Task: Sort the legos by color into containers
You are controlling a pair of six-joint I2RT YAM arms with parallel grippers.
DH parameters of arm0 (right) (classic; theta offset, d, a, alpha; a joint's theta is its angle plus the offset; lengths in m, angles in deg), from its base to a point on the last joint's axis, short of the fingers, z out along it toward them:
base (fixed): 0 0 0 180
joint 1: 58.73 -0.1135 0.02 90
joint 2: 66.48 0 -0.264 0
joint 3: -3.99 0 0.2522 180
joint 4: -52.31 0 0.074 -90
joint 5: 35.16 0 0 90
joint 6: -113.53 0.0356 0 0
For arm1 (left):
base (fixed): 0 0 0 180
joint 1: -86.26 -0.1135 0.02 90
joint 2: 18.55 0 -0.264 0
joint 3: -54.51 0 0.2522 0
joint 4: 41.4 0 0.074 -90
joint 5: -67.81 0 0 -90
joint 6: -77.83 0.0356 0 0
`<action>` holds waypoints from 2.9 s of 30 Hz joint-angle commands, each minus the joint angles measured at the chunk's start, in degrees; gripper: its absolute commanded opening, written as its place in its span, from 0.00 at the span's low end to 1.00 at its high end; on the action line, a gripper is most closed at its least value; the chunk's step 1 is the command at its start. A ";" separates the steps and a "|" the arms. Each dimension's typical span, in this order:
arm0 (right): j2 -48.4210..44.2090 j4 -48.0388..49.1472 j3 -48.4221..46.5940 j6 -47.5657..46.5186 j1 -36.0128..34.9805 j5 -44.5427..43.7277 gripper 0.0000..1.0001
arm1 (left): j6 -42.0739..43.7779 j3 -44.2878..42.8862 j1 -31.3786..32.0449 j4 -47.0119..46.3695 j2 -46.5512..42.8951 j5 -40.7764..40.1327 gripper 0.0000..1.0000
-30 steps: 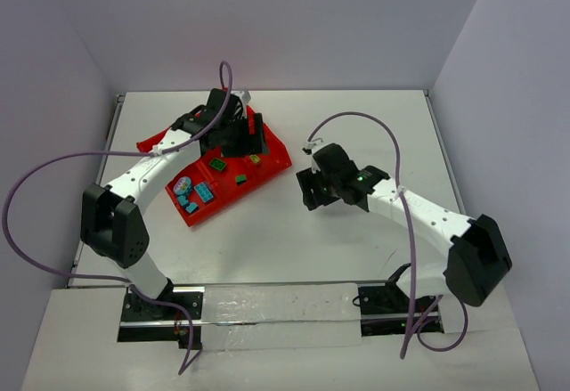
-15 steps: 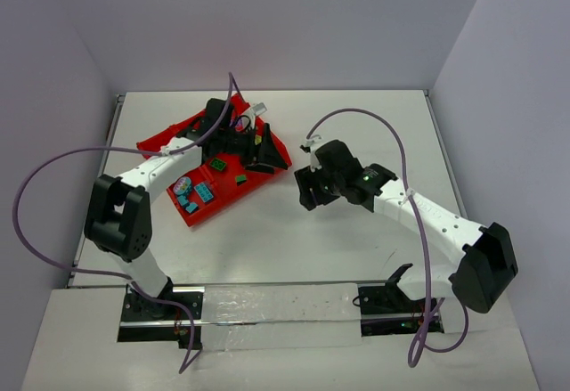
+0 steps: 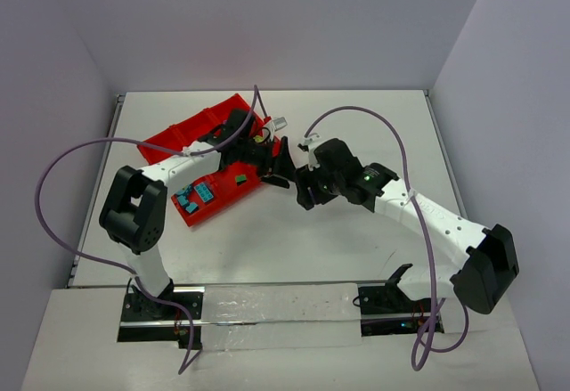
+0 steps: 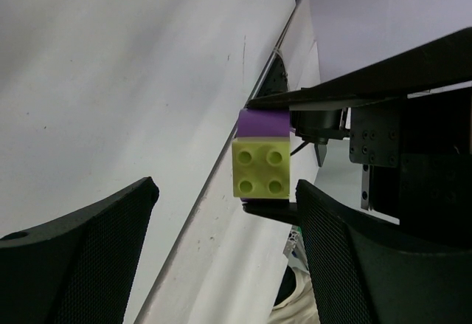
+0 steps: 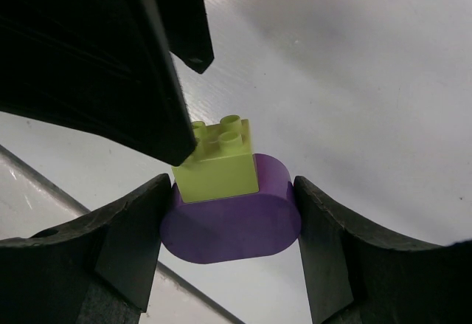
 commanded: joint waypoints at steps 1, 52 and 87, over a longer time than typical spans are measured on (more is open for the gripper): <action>-2.13 1.00 -3.12 0.18 -0.89 0.12 0.37 | 0.20 -1.97 1.71 -1.63 1.38 0.43 0.83; -7.21 2.56 1.71 2.49 -1.06 -3.73 0.36 | -9.59 6.17 -8.90 -11.81 -4.66 -4.56 0.00; -4.14 5.04 -0.40 3.48 -0.98 -5.97 0.36 | 2.11 -29.40 -2.86 20.30 5.67 -58.36 0.86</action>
